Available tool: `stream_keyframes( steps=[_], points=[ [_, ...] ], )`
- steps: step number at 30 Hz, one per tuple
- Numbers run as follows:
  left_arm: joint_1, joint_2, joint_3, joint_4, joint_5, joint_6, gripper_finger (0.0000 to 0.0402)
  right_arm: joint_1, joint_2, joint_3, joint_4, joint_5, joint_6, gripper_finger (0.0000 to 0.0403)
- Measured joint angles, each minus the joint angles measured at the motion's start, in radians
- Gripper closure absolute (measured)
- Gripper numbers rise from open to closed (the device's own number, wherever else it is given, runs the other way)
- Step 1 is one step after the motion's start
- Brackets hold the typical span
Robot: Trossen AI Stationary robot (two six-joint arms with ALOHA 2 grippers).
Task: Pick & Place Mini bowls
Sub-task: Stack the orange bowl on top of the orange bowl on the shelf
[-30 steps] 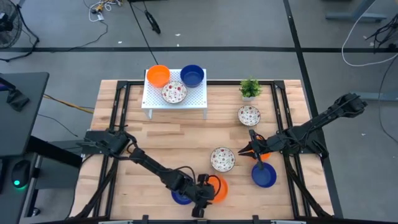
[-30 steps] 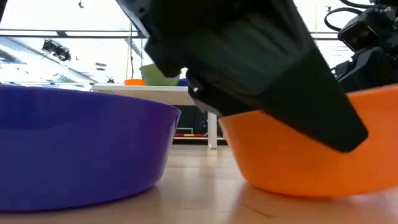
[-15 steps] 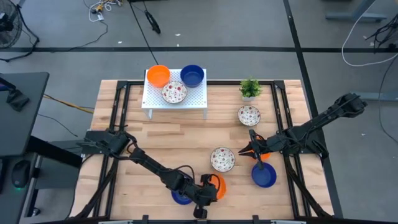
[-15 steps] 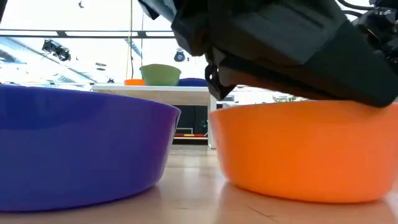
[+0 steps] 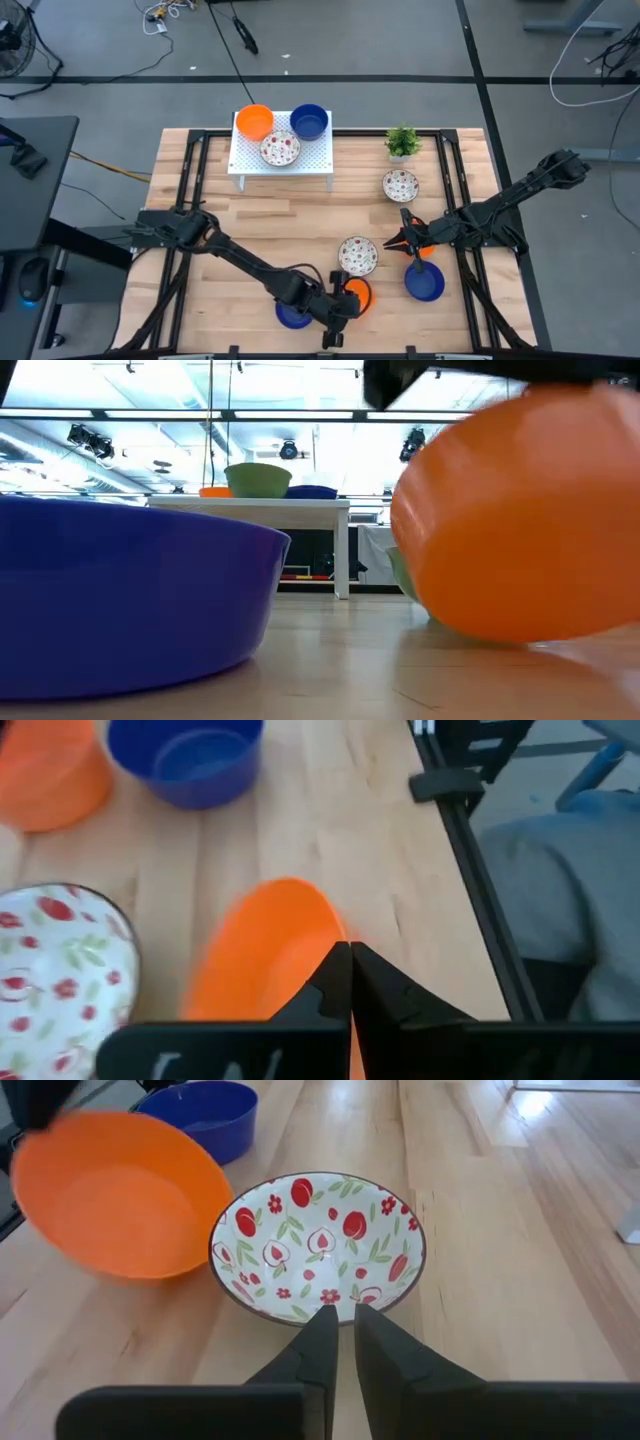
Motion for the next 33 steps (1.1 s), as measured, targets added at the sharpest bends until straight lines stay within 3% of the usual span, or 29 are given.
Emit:
stream_keyframes(
  steps=[14, 24, 28, 33],
  points=[
    [0.000, 0.000, 0.021, -0.056, -0.015, -0.025, 0.0401, 0.000, 0.000, 0.000, -0.018, 0.000, 0.014, 0.0362],
    [-0.029, 0.000, -0.052, 0.073, 0.040, -0.019, 0.0396, 0.000, 0.000, 0.000, -0.019, -0.001, 0.016, 0.0362],
    [-0.041, 0.011, -0.053, 0.102, 0.066, 0.010, 0.0366, 0.000, 0.000, 0.000, -0.019, -0.001, 0.016, 0.0362],
    [-0.038, 0.063, -0.052, 0.109, 0.199, 0.019, 0.0283, 0.000, 0.000, 0.000, -0.018, -0.001, 0.015, 0.0362]
  ],
)
